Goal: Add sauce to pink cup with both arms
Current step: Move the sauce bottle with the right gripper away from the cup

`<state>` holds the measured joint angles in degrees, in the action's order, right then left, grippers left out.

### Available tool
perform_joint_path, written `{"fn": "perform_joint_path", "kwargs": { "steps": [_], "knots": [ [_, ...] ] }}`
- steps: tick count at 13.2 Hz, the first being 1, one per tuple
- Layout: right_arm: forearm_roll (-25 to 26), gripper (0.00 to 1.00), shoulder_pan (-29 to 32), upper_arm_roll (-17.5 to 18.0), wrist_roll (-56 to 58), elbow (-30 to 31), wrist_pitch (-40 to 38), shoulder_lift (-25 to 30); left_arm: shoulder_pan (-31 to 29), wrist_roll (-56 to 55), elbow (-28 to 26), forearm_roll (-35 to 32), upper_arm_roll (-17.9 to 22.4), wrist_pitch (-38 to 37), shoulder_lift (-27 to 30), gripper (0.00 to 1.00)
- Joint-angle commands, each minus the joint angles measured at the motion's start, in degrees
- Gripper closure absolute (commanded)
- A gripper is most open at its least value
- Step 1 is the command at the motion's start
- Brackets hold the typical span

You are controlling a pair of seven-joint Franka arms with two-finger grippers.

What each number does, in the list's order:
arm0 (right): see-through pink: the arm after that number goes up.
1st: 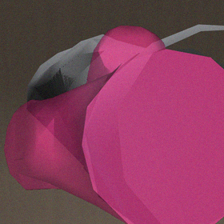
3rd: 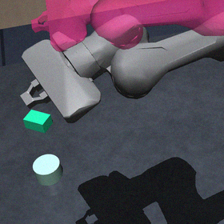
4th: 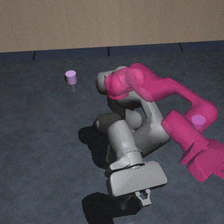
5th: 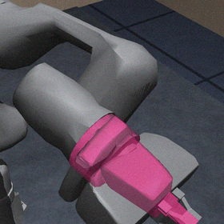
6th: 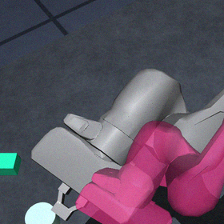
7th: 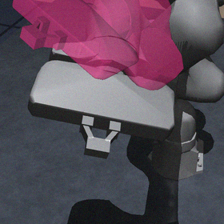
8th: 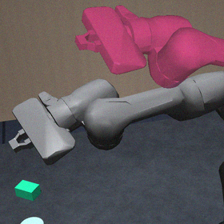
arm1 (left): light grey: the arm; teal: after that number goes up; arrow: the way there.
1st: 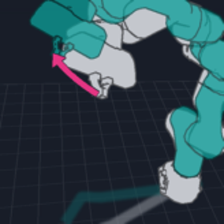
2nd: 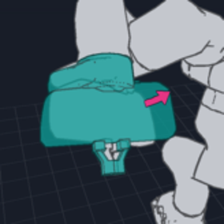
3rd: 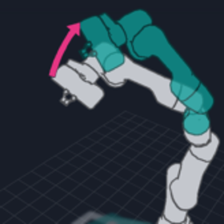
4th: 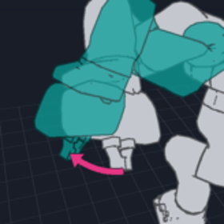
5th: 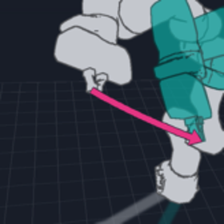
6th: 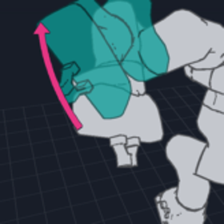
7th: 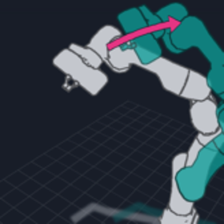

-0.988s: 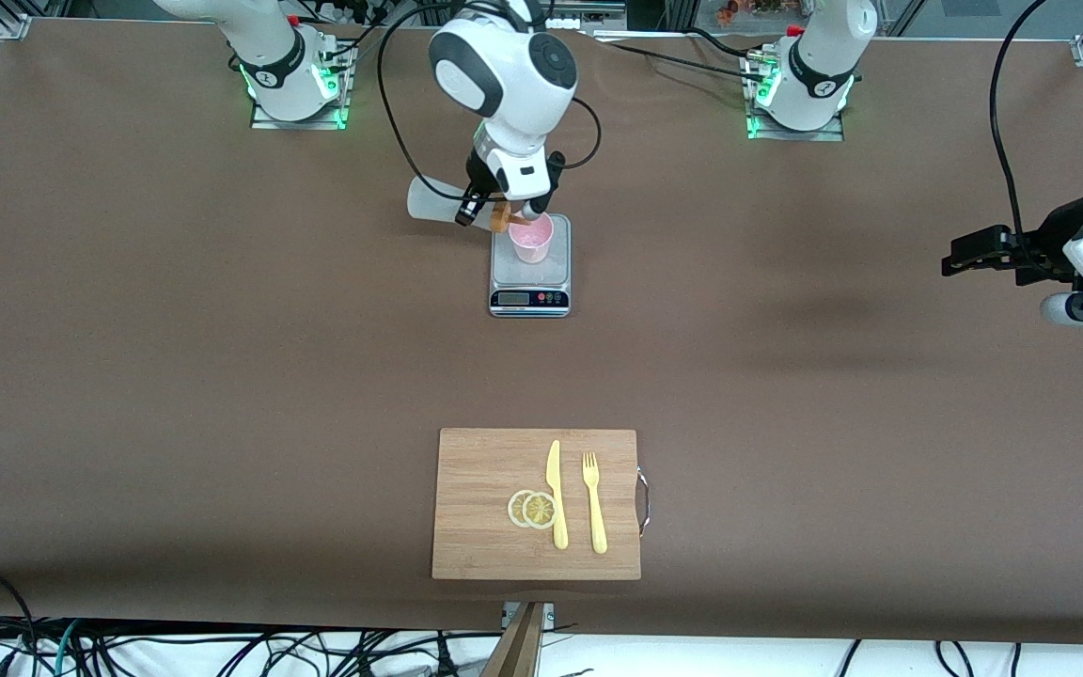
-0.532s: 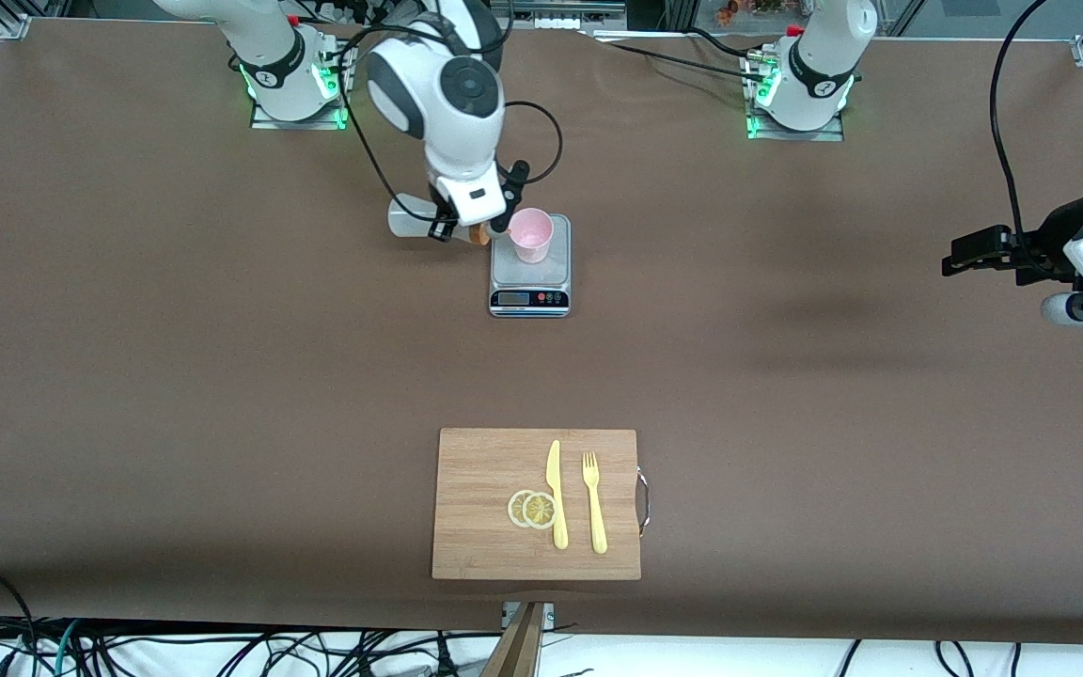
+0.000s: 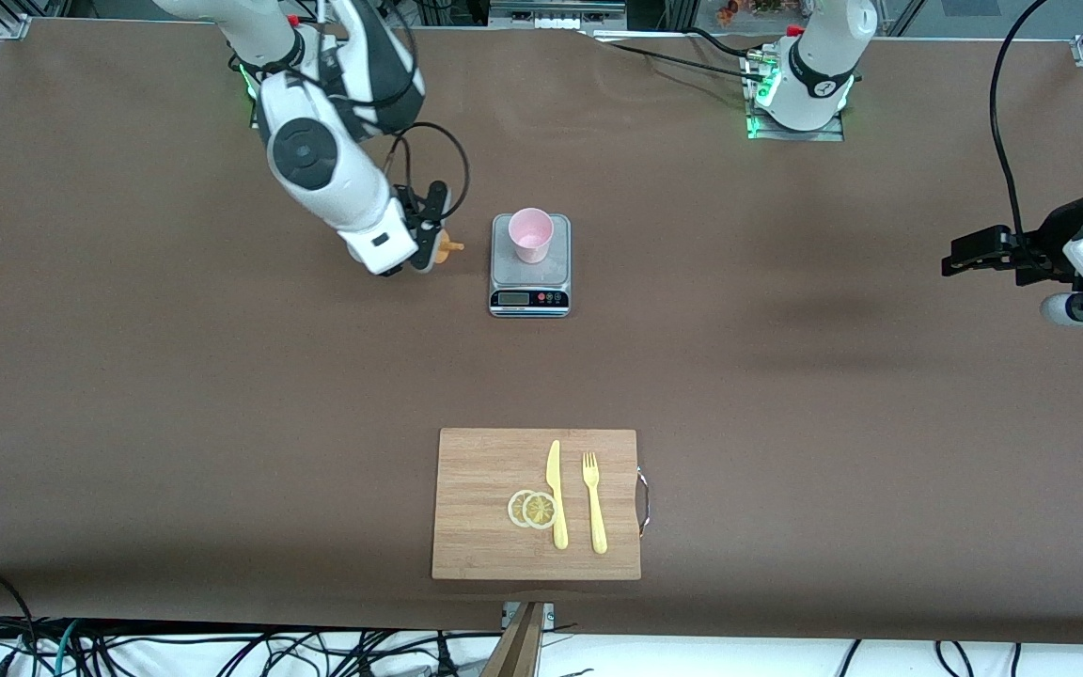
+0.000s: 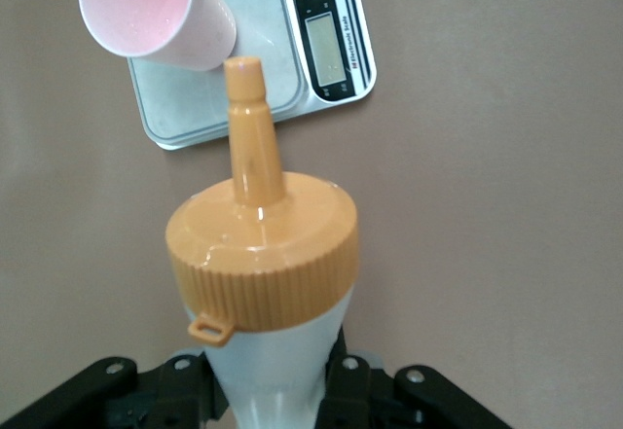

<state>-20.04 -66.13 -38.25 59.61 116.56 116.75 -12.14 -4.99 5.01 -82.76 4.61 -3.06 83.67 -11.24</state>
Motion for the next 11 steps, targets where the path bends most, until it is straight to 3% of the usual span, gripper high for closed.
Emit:
{"fn": "perform_joint_path", "kwargs": {
  "steps": [1,6,11],
  "knots": [
    [-8.14,0.83,5.64,-0.69,12.41,0.86,-3.19,0.98,0.16,1.14,0.85,-0.74,0.08,-0.87,-0.18,0.0],
    [-21.15,0.83,16.1,-0.6,34.57,0.68,-9.86,-2.96,0.07,1.23,0.85,-0.74,0.08,-0.87,-0.27,0.0],
    [-32.15,0.82,26.21,-0.51,54.26,-3.09,-19.35,-12.88,0.07,1.23,0.85,-0.74,0.08,-0.87,-0.27,0.0]
  ]
}}
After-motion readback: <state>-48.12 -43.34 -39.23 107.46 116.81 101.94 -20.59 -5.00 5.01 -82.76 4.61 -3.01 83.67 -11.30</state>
